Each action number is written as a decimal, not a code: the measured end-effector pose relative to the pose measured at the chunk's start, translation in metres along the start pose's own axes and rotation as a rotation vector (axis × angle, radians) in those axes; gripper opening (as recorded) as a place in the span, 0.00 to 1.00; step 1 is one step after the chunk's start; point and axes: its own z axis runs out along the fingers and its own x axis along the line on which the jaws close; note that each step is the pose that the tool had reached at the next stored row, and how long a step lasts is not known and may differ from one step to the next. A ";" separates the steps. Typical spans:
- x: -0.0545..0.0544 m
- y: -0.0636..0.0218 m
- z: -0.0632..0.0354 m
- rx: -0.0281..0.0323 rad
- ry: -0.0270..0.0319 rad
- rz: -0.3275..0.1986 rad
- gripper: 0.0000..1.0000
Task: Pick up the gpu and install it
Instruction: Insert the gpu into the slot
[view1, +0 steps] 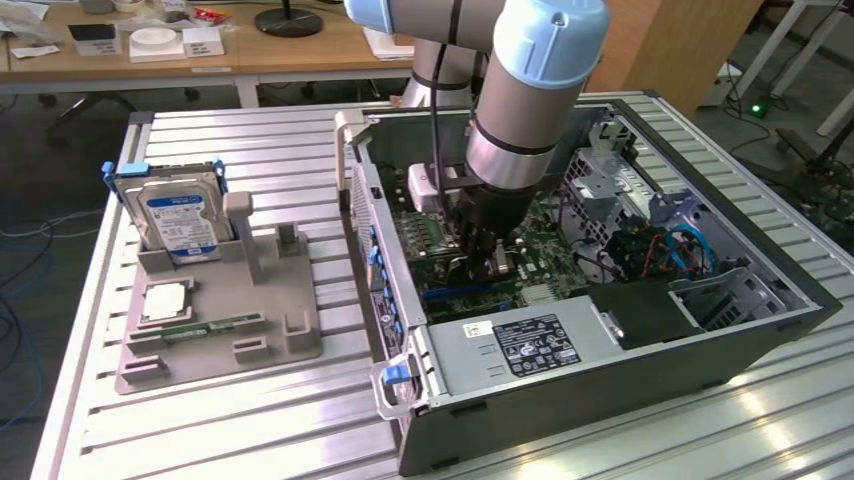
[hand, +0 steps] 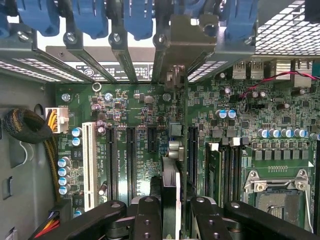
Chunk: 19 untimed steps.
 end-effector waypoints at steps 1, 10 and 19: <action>0.000 0.0000 0.0000 -0.0001 0.0000 -0.001 0.27; 0.000 0.0000 0.0005 -0.0002 0.0001 -0.002 0.27; 0.000 0.0000 0.0018 -0.0002 0.0000 -0.003 0.27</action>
